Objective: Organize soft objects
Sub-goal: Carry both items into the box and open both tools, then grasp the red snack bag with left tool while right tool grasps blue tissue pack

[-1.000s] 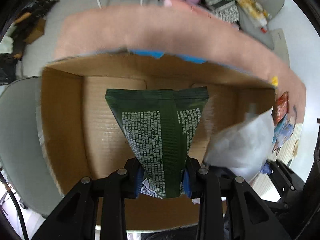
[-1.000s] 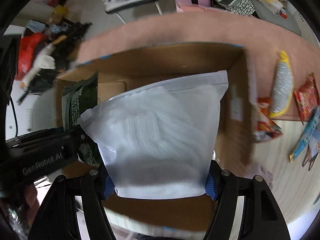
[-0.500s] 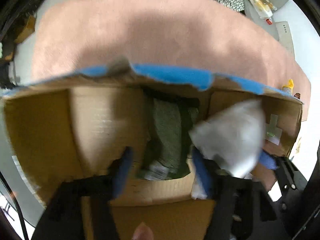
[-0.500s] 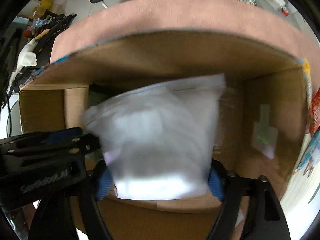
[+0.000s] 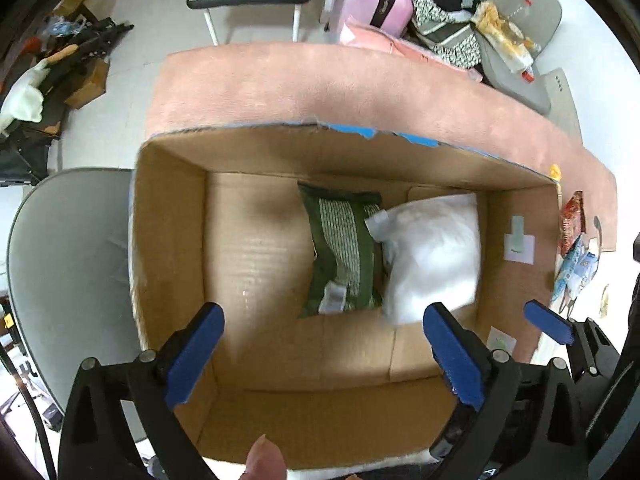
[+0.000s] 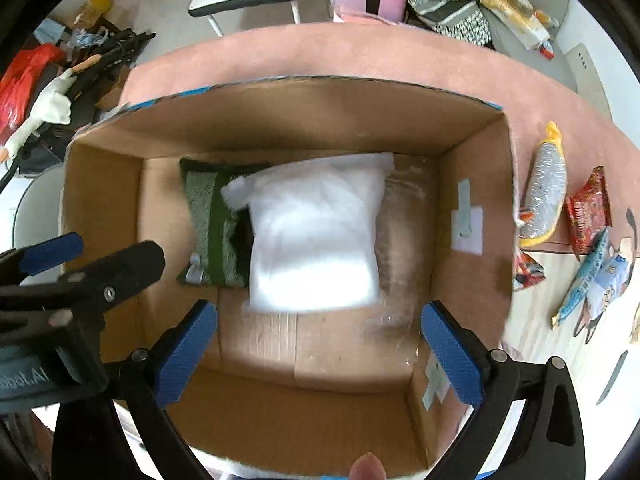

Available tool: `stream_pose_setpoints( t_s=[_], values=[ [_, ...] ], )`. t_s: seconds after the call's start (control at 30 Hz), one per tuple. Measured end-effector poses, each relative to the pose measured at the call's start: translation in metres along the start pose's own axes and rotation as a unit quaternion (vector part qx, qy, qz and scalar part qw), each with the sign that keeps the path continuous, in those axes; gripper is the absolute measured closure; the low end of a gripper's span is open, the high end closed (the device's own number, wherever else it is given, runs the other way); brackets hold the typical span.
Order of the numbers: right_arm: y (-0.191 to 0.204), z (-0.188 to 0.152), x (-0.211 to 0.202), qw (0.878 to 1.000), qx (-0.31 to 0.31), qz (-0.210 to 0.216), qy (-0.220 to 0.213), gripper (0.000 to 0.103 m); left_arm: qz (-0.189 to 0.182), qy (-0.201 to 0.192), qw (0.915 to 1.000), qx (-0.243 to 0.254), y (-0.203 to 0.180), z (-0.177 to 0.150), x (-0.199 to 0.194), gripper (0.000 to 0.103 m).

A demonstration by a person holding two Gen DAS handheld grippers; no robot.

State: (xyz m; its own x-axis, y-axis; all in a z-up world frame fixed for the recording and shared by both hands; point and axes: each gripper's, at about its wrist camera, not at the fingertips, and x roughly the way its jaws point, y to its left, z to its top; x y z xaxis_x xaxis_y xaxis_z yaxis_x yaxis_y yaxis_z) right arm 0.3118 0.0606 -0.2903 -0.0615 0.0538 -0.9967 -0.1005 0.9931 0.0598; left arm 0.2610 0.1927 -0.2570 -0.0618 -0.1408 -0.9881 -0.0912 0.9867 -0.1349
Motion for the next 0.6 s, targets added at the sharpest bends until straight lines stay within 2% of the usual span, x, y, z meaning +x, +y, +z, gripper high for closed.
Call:
stream_pose_setpoints(
  t_s=[0.13, 0.23, 0.3, 0.43, 0.5, 0.6],
  values=[
    [-0.004, -0.024, -0.018, 1.0, -0.004, 0.016, -0.017, 0.0, 0.001, -0.018, 0.9998, 0.0, -0.013, -0.012, -0.006, 0.001],
    [-0.018, -0.043, -0.036, 0.998, 0.01, 0.049, -0.026, 0.0, -0.002, -0.035, 0.9994, -0.001, -0.025, -0.019, -0.019, 0.001],
    [-0.033, -0.051, -0.051, 0.997, 0.022, 0.069, -0.038, 0.0, 0.013, -0.061, 0.998, 0.005, -0.037, -0.024, -0.036, 0.001],
    [-0.104, -0.07, -0.095, 0.989, 0.079, 0.088, -0.088, 0.0, 0.052, -0.123, 0.9903, 0.039, -0.082, -0.027, -0.07, 0.001],
    [-0.145, -0.078, -0.11, 0.983, 0.118, 0.094, -0.108, 0.0, 0.072, -0.152, 0.983, 0.073, -0.12, -0.027, -0.085, 0.001],
    [-0.231, -0.091, -0.121, 0.967, 0.198, 0.094, -0.126, 0.0, 0.093, -0.174, 0.9713, 0.132, -0.185, -0.02, -0.09, 0.001]
  ],
)
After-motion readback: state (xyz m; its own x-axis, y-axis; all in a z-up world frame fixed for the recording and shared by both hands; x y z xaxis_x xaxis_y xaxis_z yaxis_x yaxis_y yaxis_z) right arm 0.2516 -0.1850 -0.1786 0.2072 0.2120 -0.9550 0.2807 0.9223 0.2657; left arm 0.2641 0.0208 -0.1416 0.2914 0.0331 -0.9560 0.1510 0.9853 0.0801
